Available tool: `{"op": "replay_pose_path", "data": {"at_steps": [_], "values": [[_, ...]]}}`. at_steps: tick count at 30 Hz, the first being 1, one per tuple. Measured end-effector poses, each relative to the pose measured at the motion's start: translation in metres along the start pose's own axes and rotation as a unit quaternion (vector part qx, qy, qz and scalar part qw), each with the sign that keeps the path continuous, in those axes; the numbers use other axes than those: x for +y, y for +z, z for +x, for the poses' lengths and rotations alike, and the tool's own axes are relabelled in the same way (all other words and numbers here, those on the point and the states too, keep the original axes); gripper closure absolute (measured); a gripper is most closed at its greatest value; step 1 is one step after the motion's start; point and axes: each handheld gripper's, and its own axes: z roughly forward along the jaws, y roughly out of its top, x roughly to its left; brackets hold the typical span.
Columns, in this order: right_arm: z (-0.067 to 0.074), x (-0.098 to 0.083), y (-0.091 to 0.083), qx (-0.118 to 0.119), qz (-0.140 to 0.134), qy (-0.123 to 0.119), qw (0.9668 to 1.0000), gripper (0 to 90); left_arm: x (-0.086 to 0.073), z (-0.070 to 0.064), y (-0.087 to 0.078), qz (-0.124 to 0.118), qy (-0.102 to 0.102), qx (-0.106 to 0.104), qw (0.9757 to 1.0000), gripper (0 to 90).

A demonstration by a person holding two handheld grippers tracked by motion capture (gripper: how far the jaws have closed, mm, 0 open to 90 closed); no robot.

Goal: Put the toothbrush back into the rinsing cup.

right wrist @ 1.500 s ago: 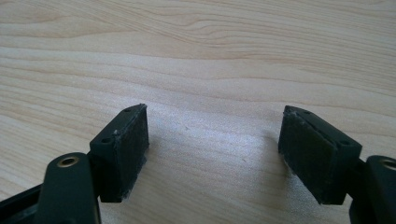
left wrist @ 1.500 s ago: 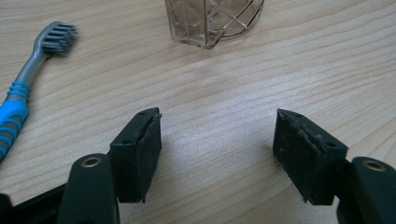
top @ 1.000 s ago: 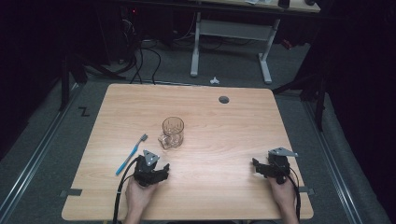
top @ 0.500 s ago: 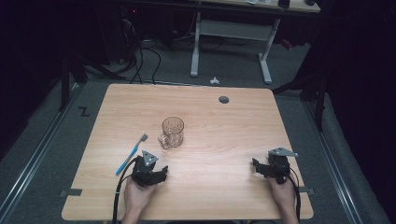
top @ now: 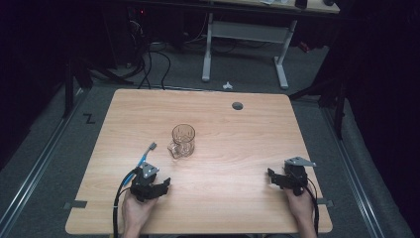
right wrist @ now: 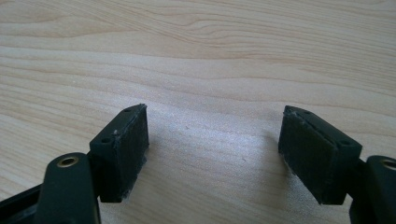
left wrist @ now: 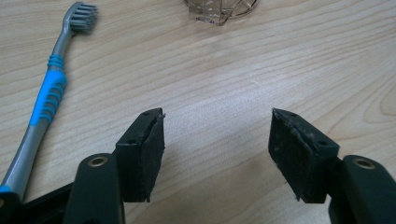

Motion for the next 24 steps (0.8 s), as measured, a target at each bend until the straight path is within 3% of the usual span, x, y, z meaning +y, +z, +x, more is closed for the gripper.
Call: {"op": "replay_pose_path", "data": {"at_steps": [8,10,15,20,24], "values": [[0.000,0.000,0.000,0.000,0.000,0.000,1.0000,24.8,0.000,0.008,-0.016,0.007,-0.008,-0.018,0.9998,41.9],[0.000,0.000,0.000,0.000,0.000,0.000,1.0000,24.8,0.001,0.009,-0.021,0.008,-0.003,-0.006,0.9999,41.9],[0.000,0.000,0.000,0.000,0.000,0.000,1.0000,24.8,0.002,0.015,-0.027,0.023,-0.005,-0.005,0.9997,38.5],[0.000,0.000,0.000,0.000,0.000,0.000,1.0000,24.8,0.002,0.021,-0.034,0.022,-0.007,-0.003,0.9997,37.6],[0.000,0.000,0.000,0.000,0.000,0.000,1.0000,24.8,0.004,0.025,-0.039,0.035,0.002,0.010,0.9993,37.1]]}}
